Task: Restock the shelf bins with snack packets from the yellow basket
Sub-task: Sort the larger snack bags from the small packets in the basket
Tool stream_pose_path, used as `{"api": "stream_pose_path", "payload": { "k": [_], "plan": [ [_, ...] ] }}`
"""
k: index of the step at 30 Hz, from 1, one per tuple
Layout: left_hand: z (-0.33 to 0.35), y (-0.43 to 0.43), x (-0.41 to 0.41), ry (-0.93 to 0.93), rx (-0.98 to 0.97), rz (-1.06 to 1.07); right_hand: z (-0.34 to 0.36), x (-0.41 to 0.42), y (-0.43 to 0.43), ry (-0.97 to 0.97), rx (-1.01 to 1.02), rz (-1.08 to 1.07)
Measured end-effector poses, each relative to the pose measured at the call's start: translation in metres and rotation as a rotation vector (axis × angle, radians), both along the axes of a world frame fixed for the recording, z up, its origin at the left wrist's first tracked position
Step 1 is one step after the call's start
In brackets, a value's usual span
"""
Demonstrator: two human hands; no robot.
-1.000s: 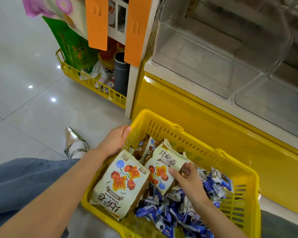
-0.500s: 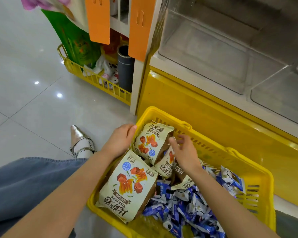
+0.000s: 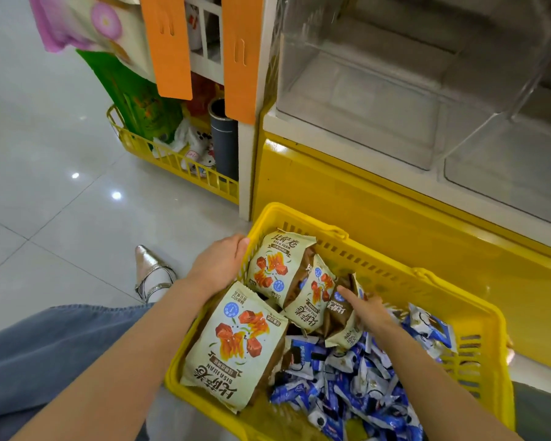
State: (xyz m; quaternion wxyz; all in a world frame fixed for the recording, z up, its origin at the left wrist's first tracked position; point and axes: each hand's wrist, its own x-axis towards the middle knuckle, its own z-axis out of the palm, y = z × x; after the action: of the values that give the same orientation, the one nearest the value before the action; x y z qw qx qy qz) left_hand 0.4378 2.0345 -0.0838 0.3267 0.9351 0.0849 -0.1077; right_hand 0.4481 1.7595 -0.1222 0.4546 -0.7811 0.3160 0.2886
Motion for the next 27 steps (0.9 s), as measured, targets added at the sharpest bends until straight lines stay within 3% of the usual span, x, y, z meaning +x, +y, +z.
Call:
{"api": "stream_pose_path", "payload": {
  "k": [3, 7, 10, 13, 15, 18, 20, 24, 27],
  "plan": [
    [0.019, -0.009, 0.001, -0.039, 0.023, 0.067, 0.0, -0.007, -0.008, 0.009, 0.056, 0.014],
    [0.051, -0.034, -0.007, -0.356, -0.053, 0.081, 0.015, -0.018, -0.017, -0.039, 0.067, 0.045],
    [0.063, -0.066, -0.026, -0.278, -0.145, -0.072, 0.041, -0.022, -0.022, -0.11, 0.103, 0.045],
    [0.06, -0.107, -0.046, -0.162, -0.047, -0.209, 0.078, -0.026, -0.021, -0.138, 0.235, 0.036],
    [0.06, -0.128, -0.054, -0.127, -0.051, -0.212, 0.101, -0.029, -0.014, -0.118, 0.339, 0.054],
    [0.066, -0.133, -0.054, -0.215, -0.073, -0.11, 0.127, -0.031, -0.006, -0.16, 0.458, 0.084],
    [0.075, -0.121, -0.049, -0.261, -0.17, 0.002, 0.137, -0.033, -0.004, -0.229, 0.483, 0.123],
    [0.088, -0.094, -0.046, -0.186, -0.611, 0.117, 0.137, -0.037, -0.002, -0.237, 0.41, 0.2],
    [0.089, -0.083, -0.051, -0.176, -0.613, 0.025, 0.137, -0.043, 0.014, -0.238, 0.552, 0.256]
  ]
}}
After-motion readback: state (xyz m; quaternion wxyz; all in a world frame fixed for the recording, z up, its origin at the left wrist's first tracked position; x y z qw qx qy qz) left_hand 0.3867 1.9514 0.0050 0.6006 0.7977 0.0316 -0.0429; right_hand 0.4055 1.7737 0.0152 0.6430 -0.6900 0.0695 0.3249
